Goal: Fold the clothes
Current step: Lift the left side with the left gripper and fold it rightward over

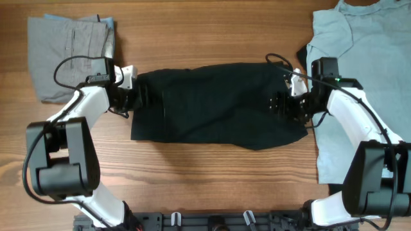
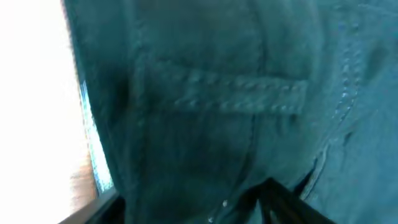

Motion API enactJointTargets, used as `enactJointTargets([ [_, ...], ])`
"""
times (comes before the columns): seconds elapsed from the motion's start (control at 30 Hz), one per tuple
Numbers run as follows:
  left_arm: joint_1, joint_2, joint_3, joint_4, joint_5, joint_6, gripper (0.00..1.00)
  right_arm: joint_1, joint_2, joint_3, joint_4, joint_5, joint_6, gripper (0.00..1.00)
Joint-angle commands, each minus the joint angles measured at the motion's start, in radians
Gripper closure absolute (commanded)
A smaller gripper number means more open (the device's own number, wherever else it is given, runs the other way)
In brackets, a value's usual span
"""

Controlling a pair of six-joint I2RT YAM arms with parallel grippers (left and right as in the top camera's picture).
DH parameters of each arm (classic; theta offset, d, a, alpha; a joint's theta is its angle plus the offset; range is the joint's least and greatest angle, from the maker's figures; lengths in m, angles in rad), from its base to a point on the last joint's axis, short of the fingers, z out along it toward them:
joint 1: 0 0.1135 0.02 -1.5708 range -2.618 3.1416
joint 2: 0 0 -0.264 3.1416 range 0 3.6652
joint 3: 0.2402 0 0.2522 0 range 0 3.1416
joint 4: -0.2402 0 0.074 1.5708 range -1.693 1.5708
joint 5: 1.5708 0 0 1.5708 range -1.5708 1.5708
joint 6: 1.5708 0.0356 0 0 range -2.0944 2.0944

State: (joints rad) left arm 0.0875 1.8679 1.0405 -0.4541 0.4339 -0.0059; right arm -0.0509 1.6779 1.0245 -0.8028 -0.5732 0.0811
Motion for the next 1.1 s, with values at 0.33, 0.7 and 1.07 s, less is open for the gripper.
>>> enactJointTargets([
  [0.33,0.018,0.058,0.006,-0.17,0.089,0.054,0.96,0.003,-0.014,-0.09,0.063,0.035,0.079,0.31],
  [0.7,0.077,-0.084,0.602,-0.859,-0.127,0.05,0.96,0.003,-0.018,-0.05,0.063,0.034,0.079,0.33],
  [1.07,-0.189,-0.079,0.773,-0.894,-0.211,-0.174,0.96,0.003,-0.018,-0.033,0.069,0.035,0.079,0.3],
])
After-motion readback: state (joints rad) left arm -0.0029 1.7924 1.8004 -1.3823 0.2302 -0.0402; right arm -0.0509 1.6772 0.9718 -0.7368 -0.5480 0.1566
